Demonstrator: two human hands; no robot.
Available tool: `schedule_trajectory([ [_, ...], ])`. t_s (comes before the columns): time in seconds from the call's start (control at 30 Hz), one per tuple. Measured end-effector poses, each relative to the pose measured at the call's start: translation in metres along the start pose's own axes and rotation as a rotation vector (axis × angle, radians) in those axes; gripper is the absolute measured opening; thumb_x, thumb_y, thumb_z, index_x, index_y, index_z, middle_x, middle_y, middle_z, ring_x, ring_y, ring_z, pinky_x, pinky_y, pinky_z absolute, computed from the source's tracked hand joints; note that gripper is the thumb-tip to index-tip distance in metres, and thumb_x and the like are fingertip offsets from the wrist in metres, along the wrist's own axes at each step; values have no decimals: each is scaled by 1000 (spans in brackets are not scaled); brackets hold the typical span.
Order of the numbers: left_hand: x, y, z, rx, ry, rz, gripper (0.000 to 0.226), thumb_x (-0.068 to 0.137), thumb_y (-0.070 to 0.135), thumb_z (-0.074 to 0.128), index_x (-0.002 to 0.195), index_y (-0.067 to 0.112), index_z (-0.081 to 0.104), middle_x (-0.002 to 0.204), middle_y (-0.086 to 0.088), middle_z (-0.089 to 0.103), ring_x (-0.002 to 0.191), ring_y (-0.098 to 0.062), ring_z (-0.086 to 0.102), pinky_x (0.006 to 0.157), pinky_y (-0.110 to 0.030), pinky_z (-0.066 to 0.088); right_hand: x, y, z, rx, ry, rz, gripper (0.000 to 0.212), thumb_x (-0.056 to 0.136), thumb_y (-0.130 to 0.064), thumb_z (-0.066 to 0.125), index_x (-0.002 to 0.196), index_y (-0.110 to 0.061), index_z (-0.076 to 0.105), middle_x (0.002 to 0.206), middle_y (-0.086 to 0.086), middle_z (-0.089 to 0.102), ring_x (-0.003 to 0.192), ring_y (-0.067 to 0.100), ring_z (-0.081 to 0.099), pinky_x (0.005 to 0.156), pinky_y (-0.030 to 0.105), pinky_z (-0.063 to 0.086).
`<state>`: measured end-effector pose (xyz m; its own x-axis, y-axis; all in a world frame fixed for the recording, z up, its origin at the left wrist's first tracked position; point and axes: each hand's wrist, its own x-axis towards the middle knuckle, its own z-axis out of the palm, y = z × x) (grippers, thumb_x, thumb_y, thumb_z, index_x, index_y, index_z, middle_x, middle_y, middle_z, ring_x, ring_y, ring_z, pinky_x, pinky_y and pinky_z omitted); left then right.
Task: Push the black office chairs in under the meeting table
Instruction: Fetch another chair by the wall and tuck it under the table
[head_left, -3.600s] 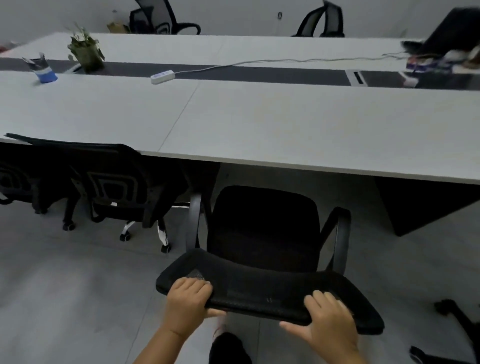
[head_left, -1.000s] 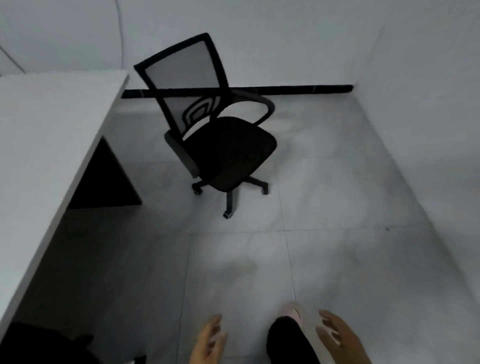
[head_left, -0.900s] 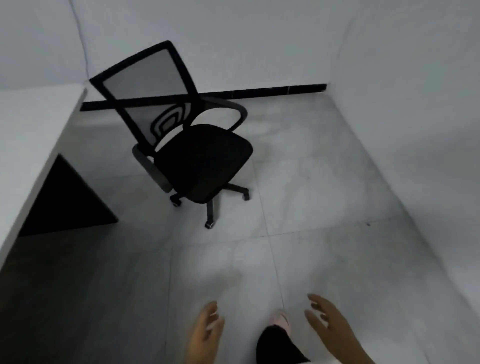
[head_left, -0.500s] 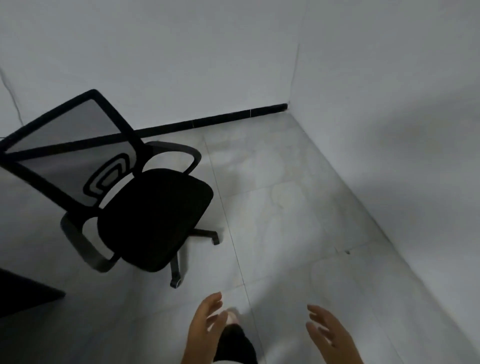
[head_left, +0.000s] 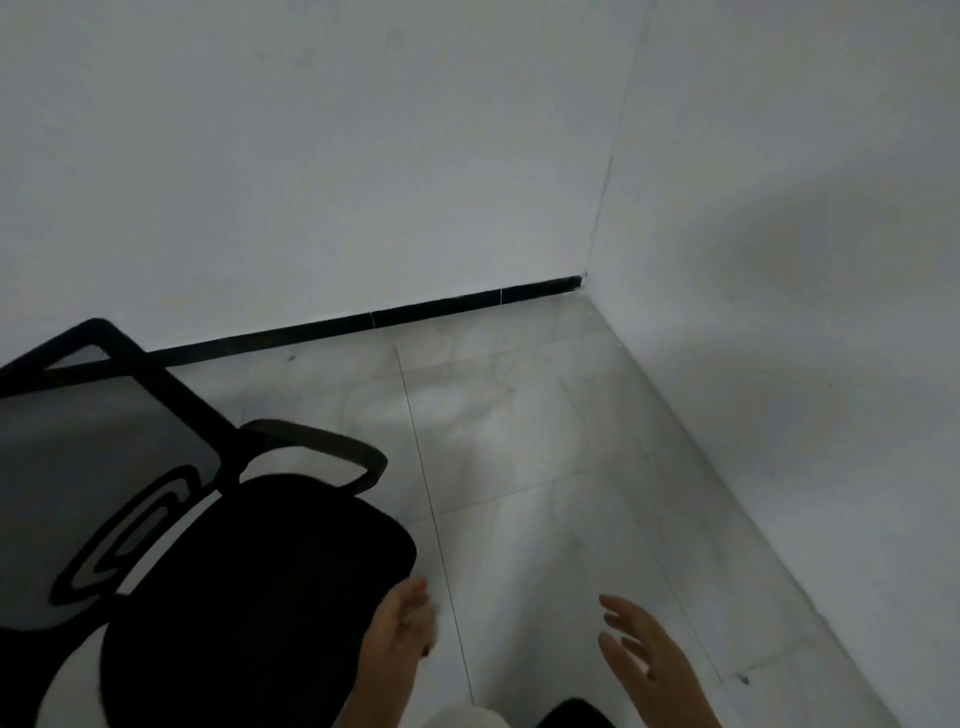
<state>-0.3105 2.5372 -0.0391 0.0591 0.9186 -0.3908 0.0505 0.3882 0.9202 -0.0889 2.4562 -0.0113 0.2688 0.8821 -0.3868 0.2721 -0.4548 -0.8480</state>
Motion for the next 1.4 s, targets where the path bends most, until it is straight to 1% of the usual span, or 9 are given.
schedule_trajectory([
  [0.2,123,22,23,-4,128,-16,27,82,-21,43,101,-4,51,100,-21,54,71,0,62,56,1,42,137,-25,-16,27,127,110,22,80,-2,64,91,-20,59,109,15,63,94,18,58,89,35,43],
  [0.3,185,49,39,-54,198,-14,28,84,-20,42,103,-3,50,92,-15,54,82,-19,54,56,1,41,226,-64,-29,-8,-68,23,28,79,-25,66,104,-27,54,111,-2,58,90,-3,57,88,21,44],
  [0.4,257,89,49,-101,321,15,29,85,-17,42,112,-7,50,100,-17,53,73,-8,57,55,0,42,327,-122,-33,-66,-99,-152,69,44,-85,54,96,-40,47,106,-18,54,92,-24,49,80,3,43],
  [0.63,358,143,20,-196,594,36,30,82,-20,45,96,5,55,89,-8,58,68,17,60,61,2,43,484,-209,4,-155,-286,-171,56,29,-96,43,81,-76,47,89,-31,64,94,-19,51,71,-3,41],
  [0.8,411,141,-26,-226,786,-31,20,72,3,61,89,15,59,96,-14,61,73,16,60,66,4,41,554,-255,72,-252,-424,-216,59,25,-97,40,76,-71,53,84,-31,65,94,-16,51,70,6,45],
  [0.87,445,148,-58,-303,867,-38,24,71,-1,61,81,20,57,96,-19,59,66,17,59,63,3,41,586,-289,112,-300,-509,-255,50,33,-89,54,78,-66,57,92,-26,65,94,-19,50,71,7,43],
  [1.0,504,184,-130,-304,964,-2,37,81,-19,48,85,16,59,86,-15,60,61,18,58,59,2,43,642,-376,201,-310,-668,-334,36,79,-14,66,90,-45,53,108,2,63,95,-5,58,71,-4,38],
  [1.2,546,224,-218,-398,1104,76,22,82,-3,56,86,19,57,90,-9,61,69,17,59,60,1,42,674,-453,330,-348,-833,-441,27,77,-21,69,88,-38,52,102,-13,62,87,-20,52,86,11,44],
  [1.4,552,194,-286,-563,1386,-61,21,69,4,58,81,20,57,98,-20,57,68,15,60,61,0,43,687,-481,464,-473,-995,-431,32,75,14,61,93,-11,57,103,20,60,88,30,53,70,9,42],
])
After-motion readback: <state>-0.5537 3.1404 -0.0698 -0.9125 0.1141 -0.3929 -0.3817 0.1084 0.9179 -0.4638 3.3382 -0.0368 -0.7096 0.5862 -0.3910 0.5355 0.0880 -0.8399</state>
